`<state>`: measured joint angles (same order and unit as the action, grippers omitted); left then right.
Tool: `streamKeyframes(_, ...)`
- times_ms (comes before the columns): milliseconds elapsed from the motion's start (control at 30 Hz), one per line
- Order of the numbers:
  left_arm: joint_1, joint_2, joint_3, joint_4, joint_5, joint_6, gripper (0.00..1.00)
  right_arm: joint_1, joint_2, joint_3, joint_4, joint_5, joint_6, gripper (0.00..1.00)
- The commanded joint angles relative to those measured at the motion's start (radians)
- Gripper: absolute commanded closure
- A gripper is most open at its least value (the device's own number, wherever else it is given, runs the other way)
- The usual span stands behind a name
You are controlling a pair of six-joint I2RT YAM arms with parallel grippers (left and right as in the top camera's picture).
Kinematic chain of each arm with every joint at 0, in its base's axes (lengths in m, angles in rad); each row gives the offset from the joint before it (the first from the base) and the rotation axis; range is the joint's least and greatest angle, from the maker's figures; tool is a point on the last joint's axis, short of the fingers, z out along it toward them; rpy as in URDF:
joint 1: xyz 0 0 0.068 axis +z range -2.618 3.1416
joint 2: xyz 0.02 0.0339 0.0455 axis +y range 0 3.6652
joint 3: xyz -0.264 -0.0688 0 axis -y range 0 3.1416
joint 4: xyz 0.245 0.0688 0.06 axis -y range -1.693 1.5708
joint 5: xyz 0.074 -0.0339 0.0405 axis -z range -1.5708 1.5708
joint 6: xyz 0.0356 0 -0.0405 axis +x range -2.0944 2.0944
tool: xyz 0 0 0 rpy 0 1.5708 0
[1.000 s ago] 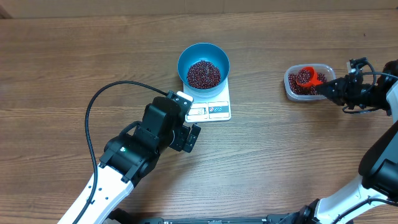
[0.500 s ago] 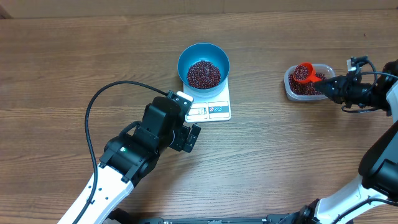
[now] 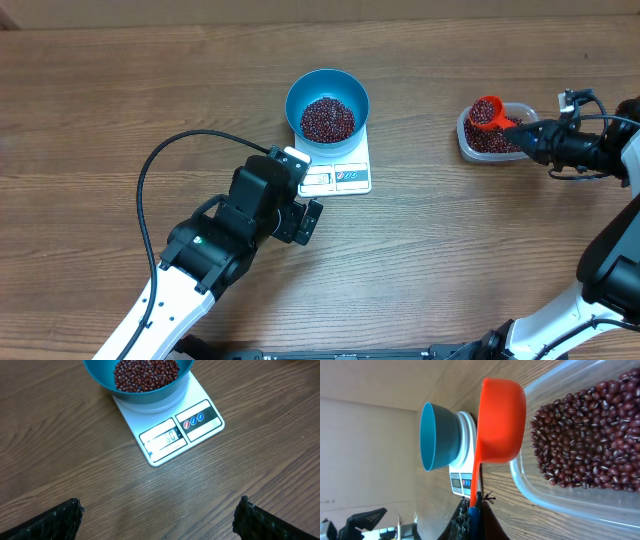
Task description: Scoop item into bowl and weigh 150g on scale
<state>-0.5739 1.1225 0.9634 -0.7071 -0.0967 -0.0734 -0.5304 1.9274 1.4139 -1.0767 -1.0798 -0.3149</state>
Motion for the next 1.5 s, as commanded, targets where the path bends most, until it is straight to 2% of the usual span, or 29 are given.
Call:
streamKeyframes(0, 0.004, 0.003, 0.0, 0.004, 0.012, 0.018, 0.01, -0.008, 0.006, -0.001, -0.008, -0.052, -0.031, 0.96)
streamKeyframes(400, 0.004, 0.003, 0.0, 0.004, 0.012, 0.018, 0.0, 0.034, 0.006, -0.001, -0.021, -0.125, -0.035, 0.96)
streamKeyframes(833, 0.004, 0.003, 0.0, 0.004, 0.012, 0.018, 0.01, 0.19, 0.006, 0.0, 0.004, -0.214, -0.035, 0.96)
streamKeyframes(1467, 0.004, 0.003, 0.0, 0.004, 0.012, 0.018, 0.0, 0.428, 0.006, 0.001, 0.094, -0.228, -0.034, 0.96)
